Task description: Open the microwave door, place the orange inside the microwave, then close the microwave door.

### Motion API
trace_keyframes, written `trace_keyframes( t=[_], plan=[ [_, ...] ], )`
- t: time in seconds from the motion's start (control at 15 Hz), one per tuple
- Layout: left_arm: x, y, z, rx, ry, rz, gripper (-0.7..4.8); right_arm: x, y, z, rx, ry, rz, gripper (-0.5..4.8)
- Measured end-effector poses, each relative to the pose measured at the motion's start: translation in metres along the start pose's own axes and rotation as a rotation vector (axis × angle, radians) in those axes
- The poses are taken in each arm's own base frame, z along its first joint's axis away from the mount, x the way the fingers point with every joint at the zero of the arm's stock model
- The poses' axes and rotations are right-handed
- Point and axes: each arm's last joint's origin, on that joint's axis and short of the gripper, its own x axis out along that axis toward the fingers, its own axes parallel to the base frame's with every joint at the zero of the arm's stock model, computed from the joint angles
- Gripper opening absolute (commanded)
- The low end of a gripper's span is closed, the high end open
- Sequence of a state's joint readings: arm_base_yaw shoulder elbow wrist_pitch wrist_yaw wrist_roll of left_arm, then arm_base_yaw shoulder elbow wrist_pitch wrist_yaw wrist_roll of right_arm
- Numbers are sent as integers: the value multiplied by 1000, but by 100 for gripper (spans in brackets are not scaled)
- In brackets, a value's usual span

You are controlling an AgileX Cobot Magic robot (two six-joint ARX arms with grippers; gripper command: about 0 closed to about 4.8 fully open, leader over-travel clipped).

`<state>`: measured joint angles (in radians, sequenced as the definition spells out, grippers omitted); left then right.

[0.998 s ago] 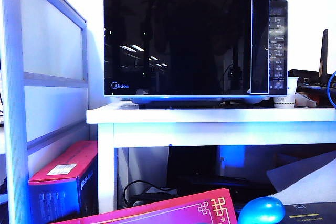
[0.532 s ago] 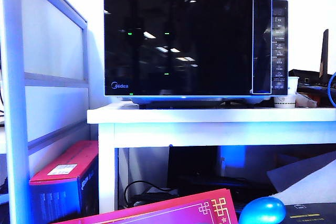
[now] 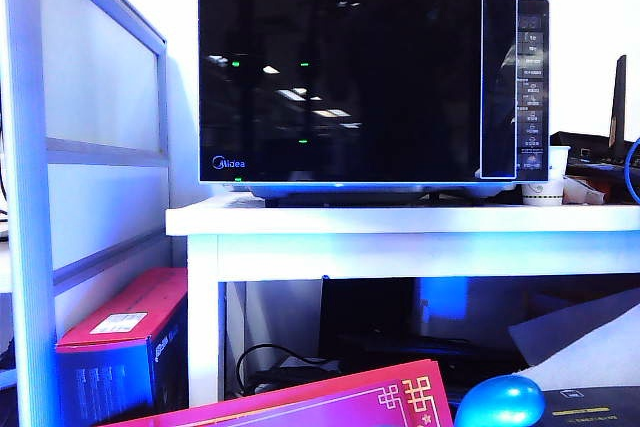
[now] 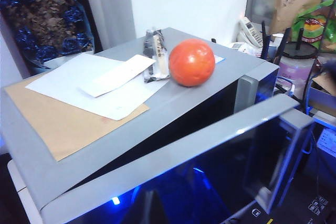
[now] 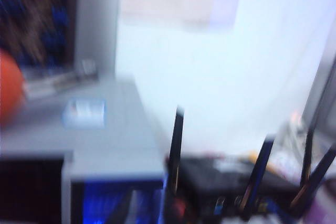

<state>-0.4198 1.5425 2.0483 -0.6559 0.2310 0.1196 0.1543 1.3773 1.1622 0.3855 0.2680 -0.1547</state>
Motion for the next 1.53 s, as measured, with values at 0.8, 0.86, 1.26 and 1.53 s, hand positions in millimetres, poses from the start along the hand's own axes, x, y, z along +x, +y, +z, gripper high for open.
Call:
trace_keyframes(
  t=[0.8, 0.86, 1.26, 1.53],
  plan=[
    [0, -1, 0, 0, -2, -20, -4, 33, 20, 3, -22, 133, 454, 18],
    [0, -1, 0, 0, -2, -20, -4, 30, 20, 7, -18, 134, 494, 17],
    [0, -1, 0, 0, -1, -19, -4, 32, 13, 2, -45, 209, 268, 21],
    [1, -1, -1, -2, 6, -21, -4, 32, 15, -6, -53, 272, 286, 21]
  ],
)
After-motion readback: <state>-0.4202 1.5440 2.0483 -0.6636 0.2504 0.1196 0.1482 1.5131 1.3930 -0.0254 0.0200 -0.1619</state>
